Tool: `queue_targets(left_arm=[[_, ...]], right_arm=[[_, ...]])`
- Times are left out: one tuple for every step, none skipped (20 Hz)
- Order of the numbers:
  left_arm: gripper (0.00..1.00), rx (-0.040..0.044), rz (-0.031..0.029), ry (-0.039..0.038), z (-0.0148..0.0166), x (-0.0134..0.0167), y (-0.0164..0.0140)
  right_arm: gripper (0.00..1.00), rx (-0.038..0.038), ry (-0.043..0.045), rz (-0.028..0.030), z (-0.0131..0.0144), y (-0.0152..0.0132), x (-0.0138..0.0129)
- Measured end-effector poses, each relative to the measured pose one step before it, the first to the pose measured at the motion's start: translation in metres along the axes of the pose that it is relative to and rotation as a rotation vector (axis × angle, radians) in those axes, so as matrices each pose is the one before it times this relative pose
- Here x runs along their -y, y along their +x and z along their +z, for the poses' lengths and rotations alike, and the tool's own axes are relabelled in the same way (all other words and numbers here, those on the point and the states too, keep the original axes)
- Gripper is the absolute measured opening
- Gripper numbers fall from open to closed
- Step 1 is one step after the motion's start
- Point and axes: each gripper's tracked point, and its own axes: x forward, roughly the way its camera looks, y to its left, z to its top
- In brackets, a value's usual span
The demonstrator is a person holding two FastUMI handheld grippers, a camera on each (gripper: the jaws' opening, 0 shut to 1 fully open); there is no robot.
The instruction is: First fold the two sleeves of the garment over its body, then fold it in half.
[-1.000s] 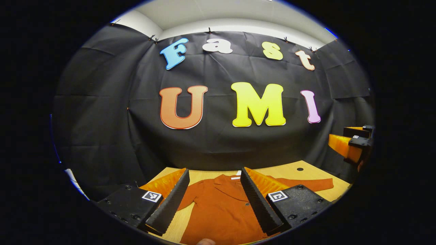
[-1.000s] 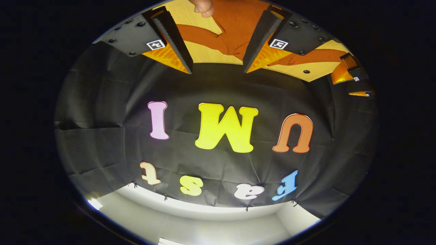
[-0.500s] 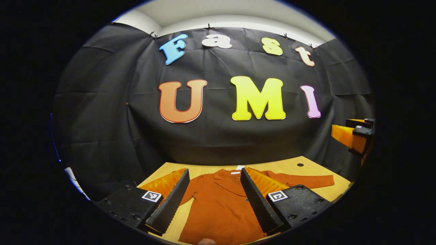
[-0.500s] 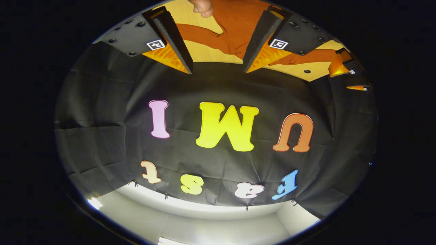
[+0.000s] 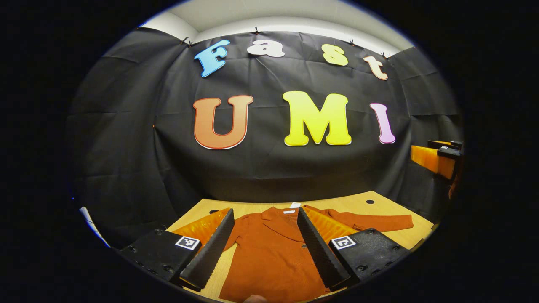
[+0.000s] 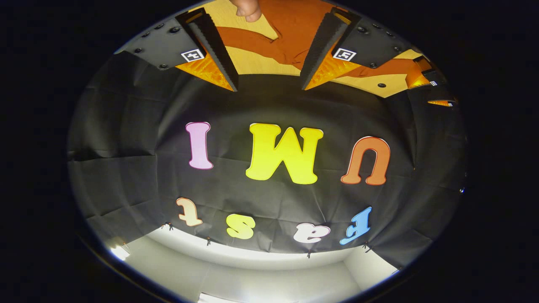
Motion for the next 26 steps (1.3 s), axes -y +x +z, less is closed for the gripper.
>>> queue_targets(left_arm=[[0.98,-0.00683,0.00144,-0.00336,-0.00218,0.00218,0.00180],[0.98,-0.01290,0.00217,-0.00053,-0.00247,0.00239,0.00116],[0.98,-0.00594,0.00056,-0.00487,-0.00165,0.00084,-0.00076],[0.98,0.00194,-0.00082,-0.01013,0.00045,0.00355,-0.00009],[0.98,-0.00427,-0.00086,-0.00318,-0.00202,0.00477,0.00107],[0.98,-0.04239,-0.00522,0.00855,-0.00802,0.00596,0.00157],[0.98,-0.04442,0.00034,0.02163,-0.01163,0.00490,0.00240],[0.98,-0.03284,0.00571,0.02774,-0.00843,0.00260,0.00138],[0.98,-0.00704,0.01035,0.00600,-0.00178,0.00111,-0.00034],[0.98,0.00065,-0.00250,-0.00722,-0.00152,0.00380,-0.00052],[0.98,-0.00134,-0.00013,-0.01486,-0.00291,0.00352,0.00006],[0.98,-0.01170,0.01988,-0.00745,-0.00454,0.00117,0.00026],[0.98,-0.01614,0.05811,0.01990,-0.00784,-0.00458,0.00198],[0.98,-0.01894,0.04480,0.02575,-0.00833,-0.00530,0.00162],[0.99,-0.02488,0.00907,0.01177,-0.00729,-0.00210,-0.00263],[0.99,-0.02533,-0.00061,0.00010,-0.00725,0.00043,-0.00145],[0.99,-0.02109,0.00810,-0.00625,-0.00515,-0.00121,-0.00175],[0.99,-0.01778,0.01550,-0.00782,-0.00499,-0.00247,-0.00165],[0.99,-0.01916,0.01487,-0.00451,-0.00549,-0.00276,-0.00179],[0.99,-0.01616,0.01790,0.00408,-0.00207,-0.00219,-0.00138],[0.99,-0.02242,0.01657,0.00406,-0.00381,-0.00229,-0.00079],[0.99,-0.02022,0.01000,-0.00358,-0.00527,-0.00122,-0.00178],[0.99,-0.01663,0.00267,-0.00911,-0.00572,0.00020,-0.00204],[0.99,-0.00958,-0.00081,-0.00367,-0.00386,0.00186,-0.00255],[0.99,-0.00900,0.00067,0.00737,-0.00256,0.00084,-0.00261],[0.99,-0.01062,0.00689,0.01315,-0.00281,0.00022,-0.00164]], right_arm=[[0.95,-0.00173,0.00129,-0.00497,-0.00105,0.00302,0.00577],[0.94,-0.00498,0.00312,-0.00675,-0.00108,0.00438,0.00738],[0.94,-0.00295,0.00385,-0.00766,-0.00207,0.00674,0.00796],[0.94,-0.00569,0.00145,-0.00922,-0.00101,0.00603,0.00953],[0.93,-0.00533,-0.00111,-0.00530,-0.00236,0.00742,0.00934],[0.94,-0.00804,0.00289,0.00238,-0.00220,0.00856,0.00860],[0.94,-0.01624,0.00233,-0.00644,-0.00528,0.00851,0.00972],[0.94,-0.01936,0.00067,-0.01885,-0.00660,0.00954,0.01399],[0.94,-0.02376,-0.00229,-0.01394,-0.00783,0.01142,0.01259],[0.94,-0.03211,-0.01269,-0.00821,-0.00895,0.01125,0.01172],[0.94,-0.02312,-0.01604,-0.01694,-0.00675,0.01058,0.01445],[0.94,-0.01805,-0.00338,-0.02523,-0.00777,0.01273,0.01707],[0.93,-0.02258,-0.00060,-0.01923,-0.00941,0.01168,0.01319],[0.94,-0.03517,-0.00385,-0.02954,-0.01129,0.01214,0.01513],[0.95,-0.03643,-0.00123,-0.03598,-0.01275,0.01303,0.01625],[0.94,-0.03559,0.00951,-0.02324,-0.01114,0.01283,0.01383],[0.95,-0.03410,0.00817,-0.01523,-0.01015,0.01308,0.01185],[0.95,-0.03931,0.00244,-0.02651,-0.01163,0.01336,0.01230],[0.95,-0.05224,-0.00033,-0.02752,-0.01561,0.01320,0.01203],[0.95,-0.05122,0.00262,-0.00998,-0.01357,0.01370,0.01061],[0.95,-0.05446,-0.00087,-0.01921,-0.01426,0.01533,0.01203],[0.94,-0.06404,-0.00104,-0.02253,-0.01542,0.01432,0.01293],[0.94,-0.05934,0.01267,0.00615,-0.01514,0.01240,0.00683],[0.94,-0.06041,0.00822,-0.00055,-0.01408,0.01342,0.00789],[0.94,-0.06284,0.00965,0.00453,-0.01309,0.01247,0.00510],[0.94,-0.06475,0.01589,0.01938,-0.01467,0.01128,0.00299]])
